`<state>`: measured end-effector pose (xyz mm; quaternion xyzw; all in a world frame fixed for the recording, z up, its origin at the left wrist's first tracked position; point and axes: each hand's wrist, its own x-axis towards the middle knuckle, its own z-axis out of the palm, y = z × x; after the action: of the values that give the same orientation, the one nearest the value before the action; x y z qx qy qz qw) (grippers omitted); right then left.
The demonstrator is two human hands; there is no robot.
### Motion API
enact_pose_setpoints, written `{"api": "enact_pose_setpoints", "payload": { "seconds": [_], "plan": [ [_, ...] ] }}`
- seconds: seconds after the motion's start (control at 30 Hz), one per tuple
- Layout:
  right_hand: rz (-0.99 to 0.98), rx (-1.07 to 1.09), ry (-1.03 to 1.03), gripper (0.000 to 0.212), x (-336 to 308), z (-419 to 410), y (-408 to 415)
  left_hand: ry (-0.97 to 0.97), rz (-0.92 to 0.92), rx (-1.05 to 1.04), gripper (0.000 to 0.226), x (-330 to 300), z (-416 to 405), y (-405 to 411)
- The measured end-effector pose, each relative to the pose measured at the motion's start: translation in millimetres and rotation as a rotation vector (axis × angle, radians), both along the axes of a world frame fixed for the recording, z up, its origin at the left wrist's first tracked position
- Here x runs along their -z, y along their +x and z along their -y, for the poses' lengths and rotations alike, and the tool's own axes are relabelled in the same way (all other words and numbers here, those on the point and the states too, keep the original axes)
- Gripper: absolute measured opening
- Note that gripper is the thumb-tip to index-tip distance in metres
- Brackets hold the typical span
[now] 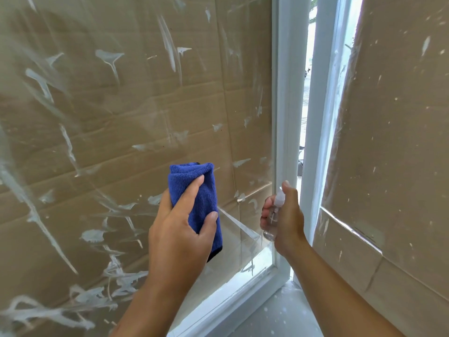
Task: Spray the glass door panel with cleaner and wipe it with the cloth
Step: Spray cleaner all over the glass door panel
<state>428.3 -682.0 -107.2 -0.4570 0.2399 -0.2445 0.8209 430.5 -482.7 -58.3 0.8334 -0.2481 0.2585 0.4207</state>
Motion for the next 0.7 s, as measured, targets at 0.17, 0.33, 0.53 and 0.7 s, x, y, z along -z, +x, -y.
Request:
{"api": "enact_pose_setpoints", "payload": {
  "seconds": [0.17, 0.33, 0.53, 0.7],
  "plan": [
    [0.04, -0.125, -0.125, 0.022, 25.4, 9.9, -8.1, -0.023, -0.021, -0.001, 0.066, 14.1, -5.4, -3.2],
    [0.151, -0.171, -0.182, 0.021, 53.9, 8.2, -12.9, -0.033, -0.052, -0.01, 0.065, 27.6, -9.0, -3.9],
    [0.067, -0.267, -0.103, 0.033, 66.6, 3.3, -17.8, -0.043, -0.066, -0.015, 0.065, 34.1, -12.9, -3.4],
    [-0.029, -0.33, 0.087, 0.048, 62.3, 1.4, -17.5, -0.051, -0.063, -0.022, 0.065, 33.9, -15.1, -1.1]
  ]
}}
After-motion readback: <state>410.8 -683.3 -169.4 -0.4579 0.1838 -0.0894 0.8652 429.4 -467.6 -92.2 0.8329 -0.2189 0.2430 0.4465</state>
